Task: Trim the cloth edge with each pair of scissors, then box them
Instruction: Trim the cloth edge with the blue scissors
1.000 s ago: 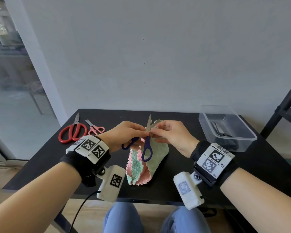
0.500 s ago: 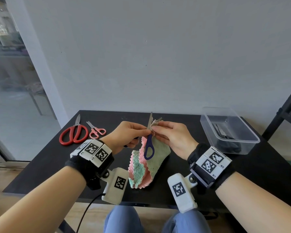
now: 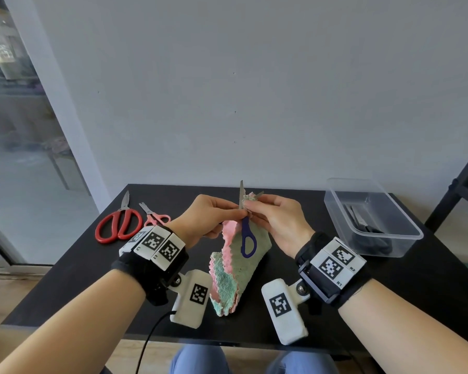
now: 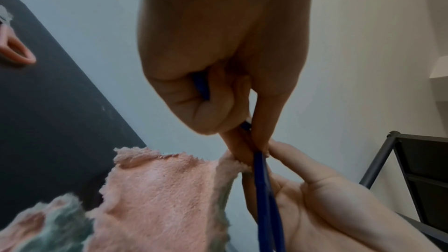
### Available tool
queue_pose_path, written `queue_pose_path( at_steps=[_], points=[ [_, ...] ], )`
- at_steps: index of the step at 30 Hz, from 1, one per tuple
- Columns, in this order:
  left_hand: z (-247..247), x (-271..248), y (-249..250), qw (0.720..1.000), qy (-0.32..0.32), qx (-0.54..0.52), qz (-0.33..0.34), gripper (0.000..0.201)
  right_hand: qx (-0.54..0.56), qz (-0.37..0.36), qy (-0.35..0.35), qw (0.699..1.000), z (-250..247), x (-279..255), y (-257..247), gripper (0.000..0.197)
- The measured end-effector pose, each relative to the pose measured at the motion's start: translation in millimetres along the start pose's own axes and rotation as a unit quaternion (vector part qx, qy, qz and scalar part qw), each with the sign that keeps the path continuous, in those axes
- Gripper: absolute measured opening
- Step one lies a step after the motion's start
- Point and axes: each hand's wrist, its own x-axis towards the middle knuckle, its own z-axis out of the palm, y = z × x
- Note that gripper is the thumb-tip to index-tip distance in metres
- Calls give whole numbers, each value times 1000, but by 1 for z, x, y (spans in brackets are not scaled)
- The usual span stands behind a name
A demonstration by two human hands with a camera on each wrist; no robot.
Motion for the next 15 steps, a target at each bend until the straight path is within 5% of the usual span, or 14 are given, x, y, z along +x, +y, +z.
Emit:
queue_pose_path(
  at_steps=[4, 15],
  points=[
    [-7, 14, 14, 1000, 2, -8, 10, 18, 6, -19, 20, 1000, 4, 20, -13, 30],
    [-23, 69, 29, 999, 4, 13, 32, 15, -21, -71, 19, 997, 0, 82, -24, 32]
  ],
)
